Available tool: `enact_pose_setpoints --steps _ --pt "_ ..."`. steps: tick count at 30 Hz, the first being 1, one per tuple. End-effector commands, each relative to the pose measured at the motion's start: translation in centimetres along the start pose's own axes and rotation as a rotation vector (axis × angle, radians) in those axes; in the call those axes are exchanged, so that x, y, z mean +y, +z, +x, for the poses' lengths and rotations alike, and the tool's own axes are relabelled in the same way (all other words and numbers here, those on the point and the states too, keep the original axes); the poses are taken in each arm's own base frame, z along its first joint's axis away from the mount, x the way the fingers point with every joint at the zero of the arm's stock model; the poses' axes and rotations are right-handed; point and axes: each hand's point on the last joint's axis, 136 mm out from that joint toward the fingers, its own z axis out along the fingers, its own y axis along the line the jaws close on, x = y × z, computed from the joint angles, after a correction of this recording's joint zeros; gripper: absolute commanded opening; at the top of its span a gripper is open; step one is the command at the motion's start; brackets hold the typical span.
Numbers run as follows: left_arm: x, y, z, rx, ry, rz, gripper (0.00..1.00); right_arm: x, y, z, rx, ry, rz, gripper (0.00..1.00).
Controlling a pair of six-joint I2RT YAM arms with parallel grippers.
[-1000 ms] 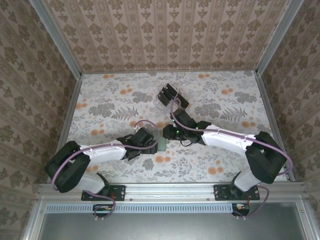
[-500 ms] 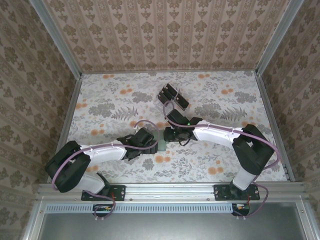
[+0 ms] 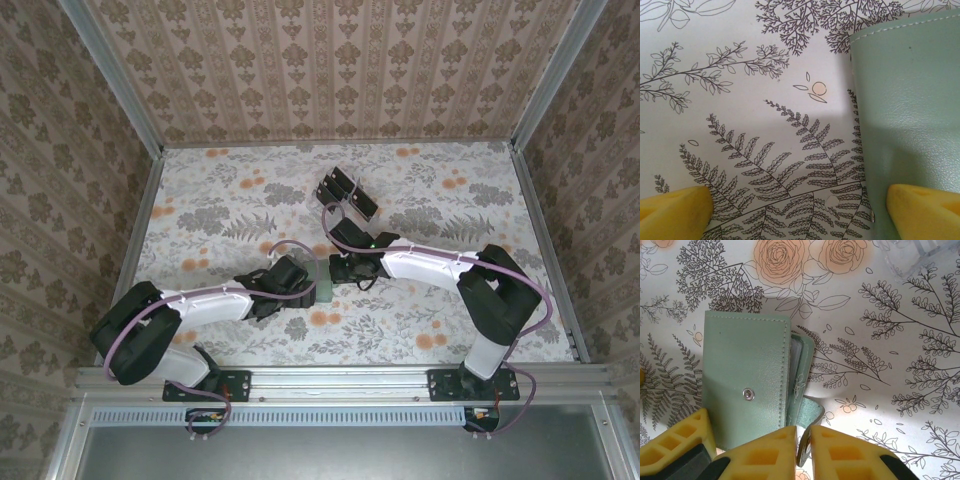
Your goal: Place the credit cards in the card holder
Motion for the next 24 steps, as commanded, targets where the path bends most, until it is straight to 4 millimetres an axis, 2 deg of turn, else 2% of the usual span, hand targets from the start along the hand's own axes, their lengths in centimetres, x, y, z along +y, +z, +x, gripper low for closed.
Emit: enact_pose_setpoints --steps 1,6,16,24 --pt "0.7 1.3 2.9 0.094 -0.021 -0.004 1.0 -0.6 0.0 0.2 0.011 -0.008 0.029 0.1" --pt "0.6 1.4 2.9 0.094 -0.017 -0.003 1.0 -0.4 -0.3 0.2 0.0 -0.004 0.007 0.0" --pt "0.4 1.2 2.7 0.095 0.002 0.004 1.0 3.6 -0.3 -0.3 0.012 0.027 -0.193 0.0" --pt "0.2 1.2 2.8 0.098 0.009 0.012 1.0 4.5 0.9 -0.1 0.04 0.05 -0.236 0.0"
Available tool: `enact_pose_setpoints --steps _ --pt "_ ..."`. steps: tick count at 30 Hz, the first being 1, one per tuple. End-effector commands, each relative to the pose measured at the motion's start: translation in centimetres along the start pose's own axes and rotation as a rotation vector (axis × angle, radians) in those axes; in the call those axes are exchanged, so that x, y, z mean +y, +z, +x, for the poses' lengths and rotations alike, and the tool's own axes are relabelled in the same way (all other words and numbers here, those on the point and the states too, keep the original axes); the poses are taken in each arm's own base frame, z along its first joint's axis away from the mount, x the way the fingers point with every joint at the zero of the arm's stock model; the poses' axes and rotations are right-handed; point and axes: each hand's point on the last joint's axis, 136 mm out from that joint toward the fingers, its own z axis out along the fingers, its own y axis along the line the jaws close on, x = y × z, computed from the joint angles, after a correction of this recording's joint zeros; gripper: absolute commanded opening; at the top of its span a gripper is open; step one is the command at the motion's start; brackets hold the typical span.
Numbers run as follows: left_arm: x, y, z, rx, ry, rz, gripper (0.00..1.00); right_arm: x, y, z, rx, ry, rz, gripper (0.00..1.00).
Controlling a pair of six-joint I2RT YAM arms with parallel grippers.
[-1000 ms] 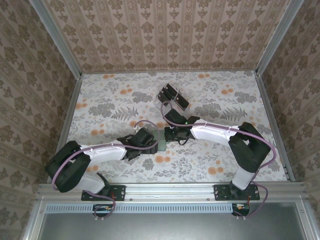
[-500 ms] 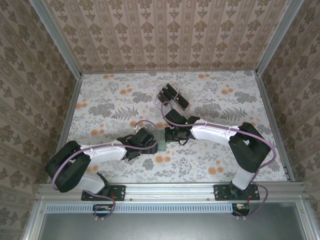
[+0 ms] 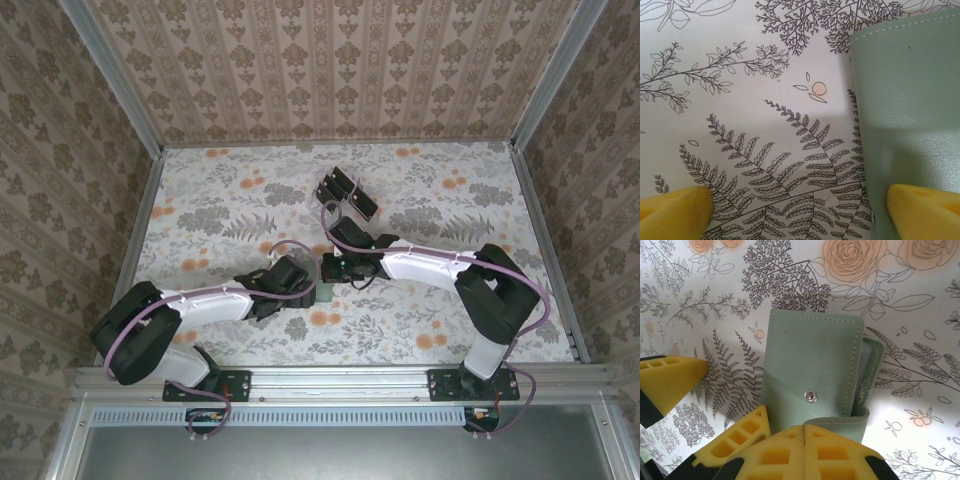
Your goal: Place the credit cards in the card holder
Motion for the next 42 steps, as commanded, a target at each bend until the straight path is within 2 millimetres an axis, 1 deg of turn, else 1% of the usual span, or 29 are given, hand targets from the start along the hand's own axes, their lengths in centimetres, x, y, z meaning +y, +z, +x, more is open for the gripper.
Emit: enact_pose_setpoints --steps 1,12,22,29,39,42 --pt "0.2 1.3 2.8 0.1 0.007 0.011 1.0 0.8 0.8 0.0 0.019 0.025 -0.046 0.0" --pt "0.0 1.6 3.0 0.107 0.011 0.019 1.0 0.7 2.3 -0.2 0.027 0.04 -0.042 0.0" --pt "0.0 1.6 3.3 0.109 0.01 0.022 1.0 0.3 2.9 -0.4 0.025 0.049 -0.026 0.0" --pt "-0.1 1.7 3.4 0.112 0.01 0.022 1.0 0.2 2.8 -0.8 0.007 0.054 -0.013 0.0" --pt "-0.2 1.7 3.4 0.113 0.013 0.025 1.0 -0.1 1.2 -1.4 -0.039 0.045 0.008 0.0" --pt "-0.2 1.8 3.6 0.117 0.016 0.025 1.0 -0.1 1.3 -1.4 -0.034 0.043 0.01 0.0"
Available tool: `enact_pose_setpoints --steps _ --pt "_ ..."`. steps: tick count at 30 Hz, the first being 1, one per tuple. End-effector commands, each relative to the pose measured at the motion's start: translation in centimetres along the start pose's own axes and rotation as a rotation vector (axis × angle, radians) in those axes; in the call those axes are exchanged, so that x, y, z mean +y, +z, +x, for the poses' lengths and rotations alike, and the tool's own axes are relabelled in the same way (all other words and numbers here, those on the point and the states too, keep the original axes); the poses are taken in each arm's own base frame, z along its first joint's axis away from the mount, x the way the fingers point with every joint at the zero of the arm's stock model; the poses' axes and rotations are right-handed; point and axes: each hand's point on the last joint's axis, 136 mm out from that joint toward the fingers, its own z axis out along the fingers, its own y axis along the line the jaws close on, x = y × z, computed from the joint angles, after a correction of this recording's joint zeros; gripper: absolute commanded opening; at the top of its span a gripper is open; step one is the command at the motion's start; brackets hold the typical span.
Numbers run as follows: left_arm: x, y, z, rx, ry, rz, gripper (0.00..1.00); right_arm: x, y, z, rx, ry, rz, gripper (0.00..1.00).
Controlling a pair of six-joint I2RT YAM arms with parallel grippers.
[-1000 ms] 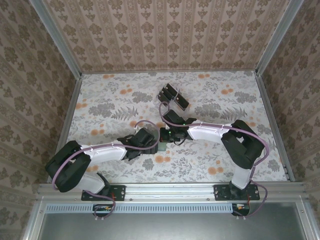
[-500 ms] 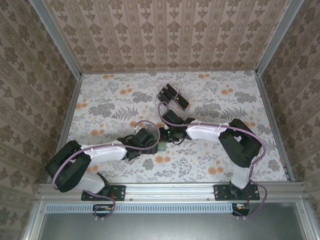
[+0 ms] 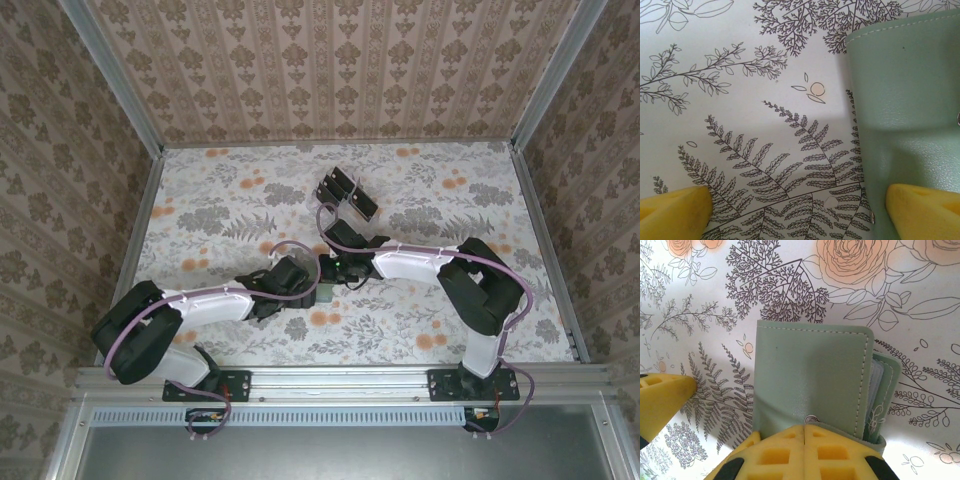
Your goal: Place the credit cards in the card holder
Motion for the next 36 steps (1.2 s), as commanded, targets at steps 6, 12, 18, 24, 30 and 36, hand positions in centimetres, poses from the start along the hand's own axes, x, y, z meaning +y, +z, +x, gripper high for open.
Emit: enact_pose_setpoints --steps 6,12,18,24,30,36 --pt "-0.2 1.6 3.4 0.119 0.006 0.033 1.0 0.0 -0.4 -1.0 -0.03 0.0 0.016 0.0" --pt "-0.3 1.6 3.4 0.117 0.004 0.037 1.0 -0.2 -0.3 -1.2 -0.038 -0.001 0.031 0.0" --pt "-0.4 1.7 3.5 0.119 0.007 0.042 1.0 -0.4 0.6 -1.0 -0.019 -0.004 0.04 0.0" --pt "-0.5 1.7 3.6 0.12 0.01 0.045 1.0 -0.4 1.4 -0.4 0.01 -0.007 0.04 0.0" --pt "-0.6 1.7 3.5 0.116 0.006 0.049 1.0 -0.7 1.7 0.6 0.032 -0.004 0.049 0.0" --pt "-0.5 1.6 3.6 0.115 0.003 0.049 1.0 0.2 0.1 -0.1 -0.007 -0.007 0.023 0.0"
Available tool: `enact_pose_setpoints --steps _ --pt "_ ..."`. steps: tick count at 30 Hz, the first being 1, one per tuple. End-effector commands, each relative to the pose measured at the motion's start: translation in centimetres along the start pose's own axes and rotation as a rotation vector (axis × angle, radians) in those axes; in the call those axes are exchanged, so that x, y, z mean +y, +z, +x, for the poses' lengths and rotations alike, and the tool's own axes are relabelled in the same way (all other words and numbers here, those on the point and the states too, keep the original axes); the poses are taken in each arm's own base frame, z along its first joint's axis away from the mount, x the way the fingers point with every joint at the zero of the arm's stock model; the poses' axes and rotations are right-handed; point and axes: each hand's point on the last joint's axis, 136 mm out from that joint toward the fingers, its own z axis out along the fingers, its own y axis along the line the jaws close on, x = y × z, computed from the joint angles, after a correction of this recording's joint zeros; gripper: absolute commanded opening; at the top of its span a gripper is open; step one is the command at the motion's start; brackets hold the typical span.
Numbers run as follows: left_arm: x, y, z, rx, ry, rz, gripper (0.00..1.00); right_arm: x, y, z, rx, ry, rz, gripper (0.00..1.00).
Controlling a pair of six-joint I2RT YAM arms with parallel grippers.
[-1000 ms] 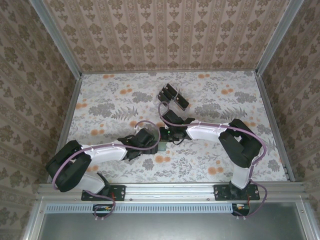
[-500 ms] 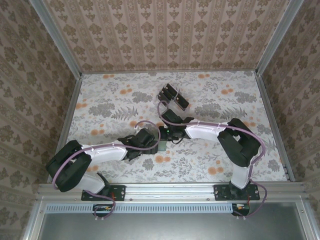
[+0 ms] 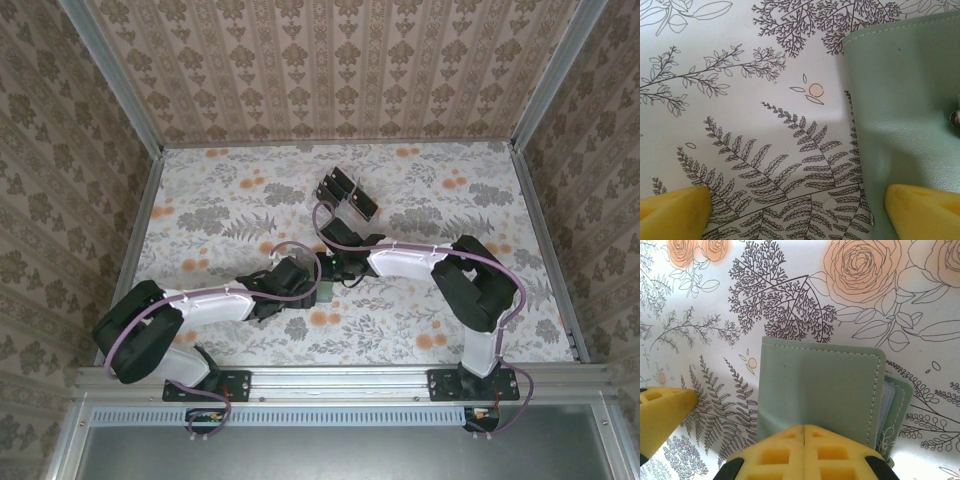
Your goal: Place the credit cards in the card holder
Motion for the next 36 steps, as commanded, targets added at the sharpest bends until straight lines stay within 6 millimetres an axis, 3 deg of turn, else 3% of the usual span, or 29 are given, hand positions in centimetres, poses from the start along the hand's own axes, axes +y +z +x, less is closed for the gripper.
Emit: enact_pose_setpoints --steps 1,8,19,36 --pt "-0.4 1.5 3.7 0.122 -0.004 0.053 1.0 -0.1 -1.1 0.2 -0.009 -0.004 0.013 0.0" --pt "-0.5 1.5 3.6 0.121 -0.005 0.057 1.0 0.3 -3.1 -1.1 -0.057 -0.012 0.012 0.0" --pt "-0.4 1.5 3.7 0.122 -0.006 0.055 1.0 -0.9 -1.6 0.3 -0.011 -0.001 0.028 0.0" --pt "-0.4 1.6 3.8 0.122 -0.008 0.058 1.0 -0.5 -0.1 0.4 0.016 -0.004 0.024 0.0"
